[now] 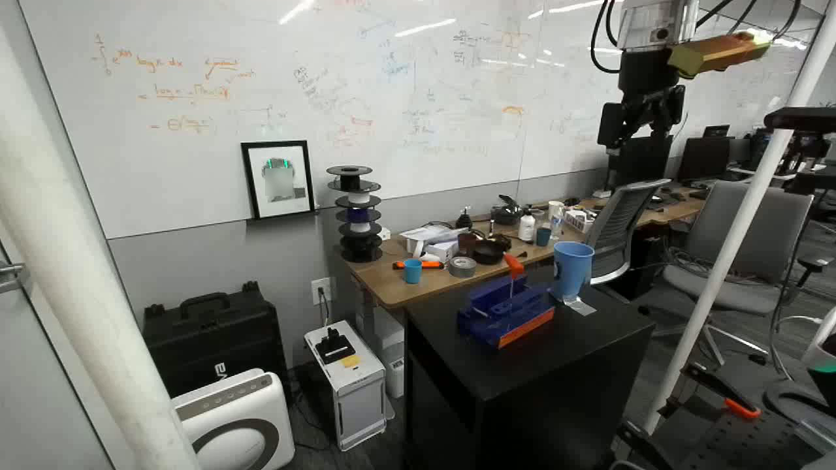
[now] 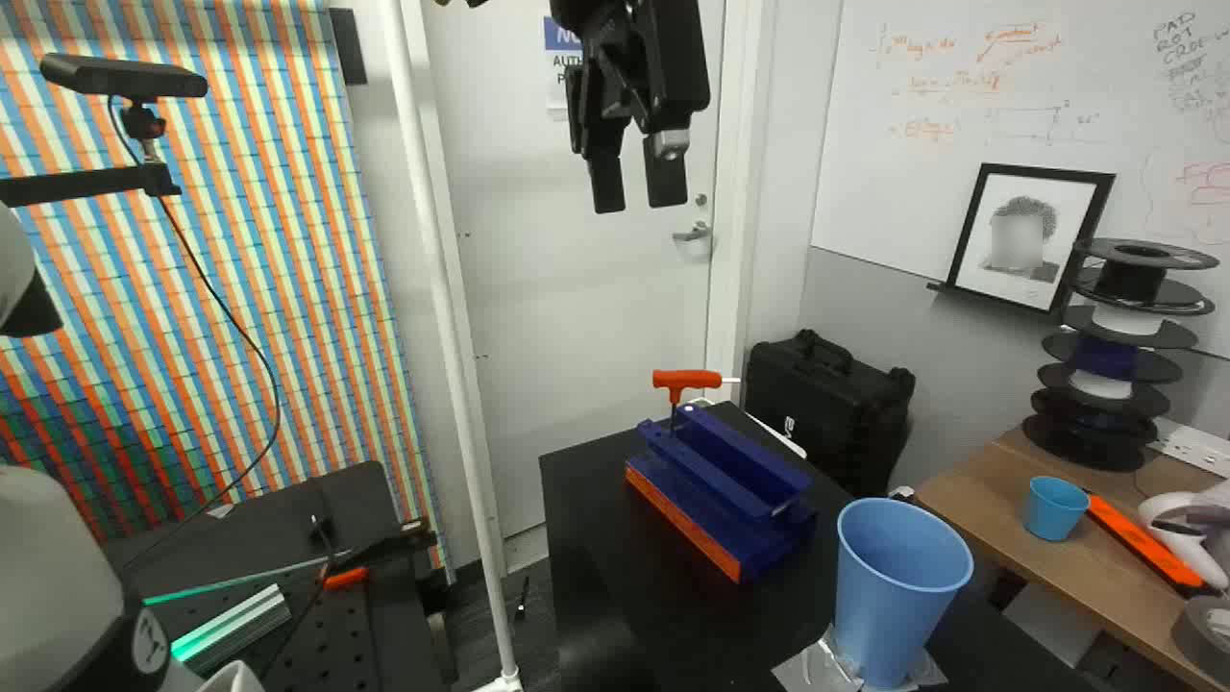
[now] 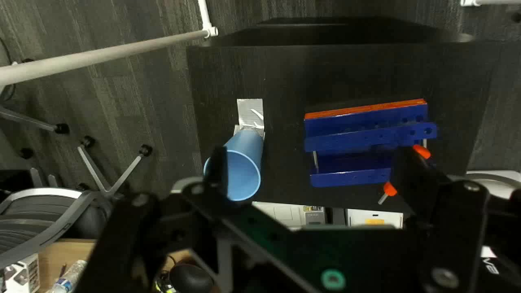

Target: Pick up the orange object and put it in the blue cup.

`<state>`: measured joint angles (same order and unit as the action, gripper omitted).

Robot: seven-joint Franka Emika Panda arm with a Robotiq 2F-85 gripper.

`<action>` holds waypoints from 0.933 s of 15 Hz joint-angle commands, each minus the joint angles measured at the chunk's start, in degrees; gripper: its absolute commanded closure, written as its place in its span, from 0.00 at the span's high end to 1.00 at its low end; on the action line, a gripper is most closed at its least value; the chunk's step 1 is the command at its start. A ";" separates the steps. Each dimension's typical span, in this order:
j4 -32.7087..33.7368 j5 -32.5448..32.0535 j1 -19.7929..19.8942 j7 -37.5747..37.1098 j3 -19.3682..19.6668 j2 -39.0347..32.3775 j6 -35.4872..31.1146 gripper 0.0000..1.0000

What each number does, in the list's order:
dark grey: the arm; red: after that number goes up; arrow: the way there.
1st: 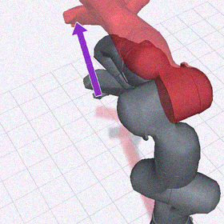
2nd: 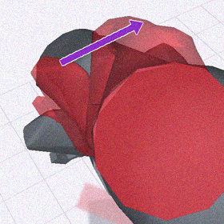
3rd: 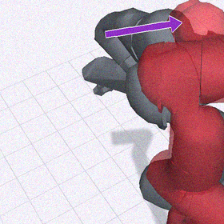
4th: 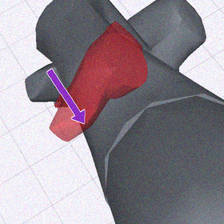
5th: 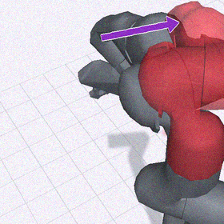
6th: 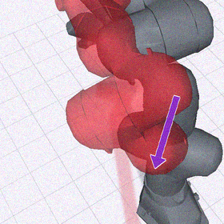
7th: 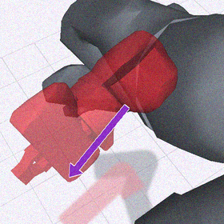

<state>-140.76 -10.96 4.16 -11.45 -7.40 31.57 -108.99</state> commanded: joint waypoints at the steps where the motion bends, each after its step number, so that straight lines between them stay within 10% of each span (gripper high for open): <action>1: 0.41 -0.49 -1.09 -0.45 0.90 -0.09 0.18 1.00; 10: 1.07 -0.48 -1.08 -0.45 0.89 0.12 0.19 1.00; 14: 2.37 0.13 -1.55 -1.20 1.00 -7.07 -12.04 1.00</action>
<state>-140.15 -10.96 3.86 -11.46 -7.14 30.39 -112.85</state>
